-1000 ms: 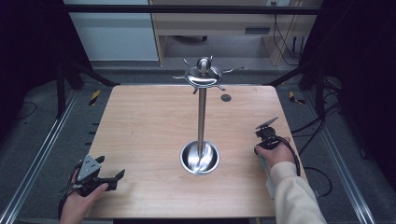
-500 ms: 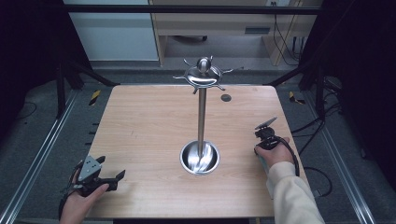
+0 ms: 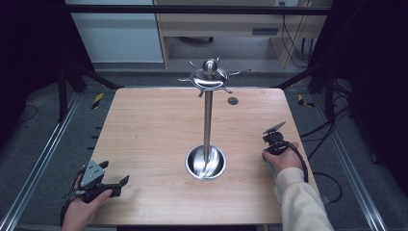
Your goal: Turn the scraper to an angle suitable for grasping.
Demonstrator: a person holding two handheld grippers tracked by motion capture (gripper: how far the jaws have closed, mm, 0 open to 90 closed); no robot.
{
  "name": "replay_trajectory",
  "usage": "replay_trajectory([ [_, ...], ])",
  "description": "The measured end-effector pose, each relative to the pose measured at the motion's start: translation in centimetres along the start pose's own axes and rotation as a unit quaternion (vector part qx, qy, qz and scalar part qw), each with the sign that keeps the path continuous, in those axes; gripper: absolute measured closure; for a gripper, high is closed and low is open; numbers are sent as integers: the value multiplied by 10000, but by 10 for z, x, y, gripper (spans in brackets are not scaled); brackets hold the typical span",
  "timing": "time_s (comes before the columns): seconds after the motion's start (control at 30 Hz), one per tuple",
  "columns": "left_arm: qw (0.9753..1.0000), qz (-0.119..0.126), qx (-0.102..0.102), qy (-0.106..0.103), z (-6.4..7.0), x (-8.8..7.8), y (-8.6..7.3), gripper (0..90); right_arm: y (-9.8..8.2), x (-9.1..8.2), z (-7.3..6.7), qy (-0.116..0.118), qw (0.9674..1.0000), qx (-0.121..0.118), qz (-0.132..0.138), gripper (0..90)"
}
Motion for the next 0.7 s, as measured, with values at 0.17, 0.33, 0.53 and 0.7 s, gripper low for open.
replay_trajectory([
  [0.17, 10000, -12, 2, -8, 0, 0, 0, 55, -2, -1, 2, 85, 9997, 168, 164, 738],
  [0.33, 10000, -24, 3, -11, 0, 0, -1, 55, -5, -14, 2, 315, 9979, 187, 543, 742],
  [0.53, 10000, -40, -11, -9, -1, 0, -1, 55, -10, -36, 6, 555, 9930, 101, 1040, 742],
  [0.7, 10000, -8, -34, 0, -2, 0, -1, 55, -15, -54, 9, 756, 9876, 79, 1377, 742],
])
Point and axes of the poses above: each handheld gripper's, and its own axes: x roughly forward along the jaws, y roughly out of its top, z roughly to its right, the point moved 1 cm from there along x, roughly forward along the jaws, and after that the axes turned 4 degrees about x, right-handed, at the moved point
